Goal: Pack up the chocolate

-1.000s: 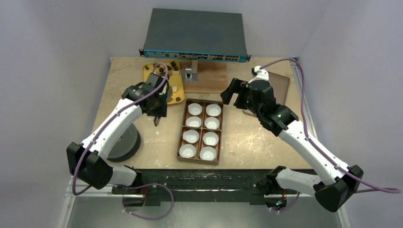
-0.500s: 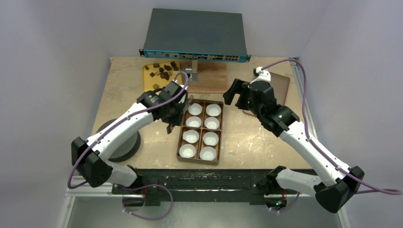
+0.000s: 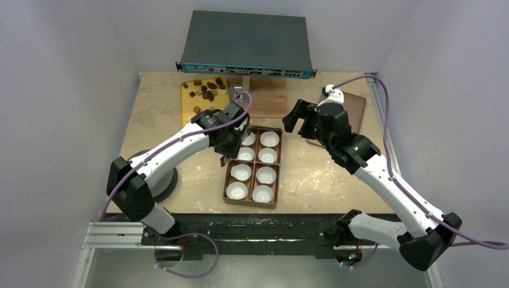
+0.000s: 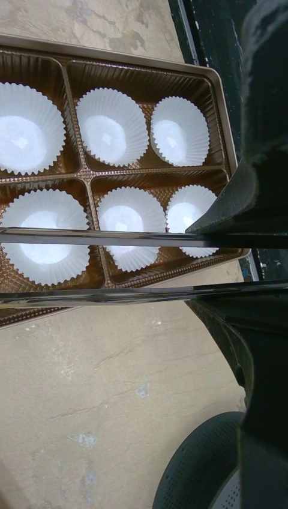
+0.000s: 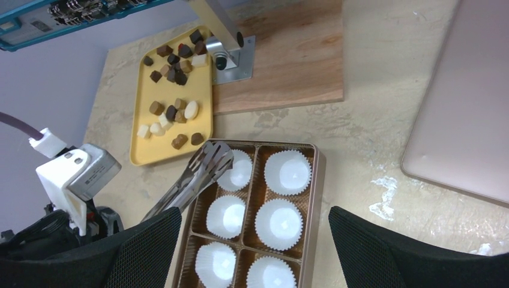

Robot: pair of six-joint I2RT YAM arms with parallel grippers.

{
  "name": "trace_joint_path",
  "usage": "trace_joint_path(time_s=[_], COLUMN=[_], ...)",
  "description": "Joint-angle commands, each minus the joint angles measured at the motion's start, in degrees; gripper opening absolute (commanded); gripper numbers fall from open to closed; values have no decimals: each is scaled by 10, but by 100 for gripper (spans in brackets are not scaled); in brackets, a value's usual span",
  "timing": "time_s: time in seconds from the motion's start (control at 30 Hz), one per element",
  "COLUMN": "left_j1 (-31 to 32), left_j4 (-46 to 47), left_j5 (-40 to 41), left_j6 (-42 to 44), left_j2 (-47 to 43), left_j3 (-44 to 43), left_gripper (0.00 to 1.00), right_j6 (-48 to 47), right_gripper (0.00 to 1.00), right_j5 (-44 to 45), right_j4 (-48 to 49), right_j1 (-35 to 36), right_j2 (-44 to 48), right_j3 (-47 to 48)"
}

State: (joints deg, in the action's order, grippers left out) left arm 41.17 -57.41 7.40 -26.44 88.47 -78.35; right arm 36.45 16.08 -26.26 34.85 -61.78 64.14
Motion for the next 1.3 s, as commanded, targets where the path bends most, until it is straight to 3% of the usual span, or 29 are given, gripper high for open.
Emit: trace_joint_path(time_s=[0.0, 0.53, 0.97, 1.27], left_j1=[1, 1, -1, -63], left_j4=[17, 12, -18, -32], left_j5=[6, 17, 36, 35], left_j6=[-5, -3, -2, 8], left_j2=[9, 10, -67, -124], left_j3=[-26, -30, -41, -21], left_gripper=[26, 41, 41, 40], right_j6=[6, 4, 1, -9], right_gripper=[89, 89, 89, 89], right_j5=[19, 15, 1, -8], right_j4=[1, -2, -5, -3], right_j1=[-1, 0, 0, 0], right_j2=[14, 17, 17, 9], right_j3=[-4, -1, 6, 9])
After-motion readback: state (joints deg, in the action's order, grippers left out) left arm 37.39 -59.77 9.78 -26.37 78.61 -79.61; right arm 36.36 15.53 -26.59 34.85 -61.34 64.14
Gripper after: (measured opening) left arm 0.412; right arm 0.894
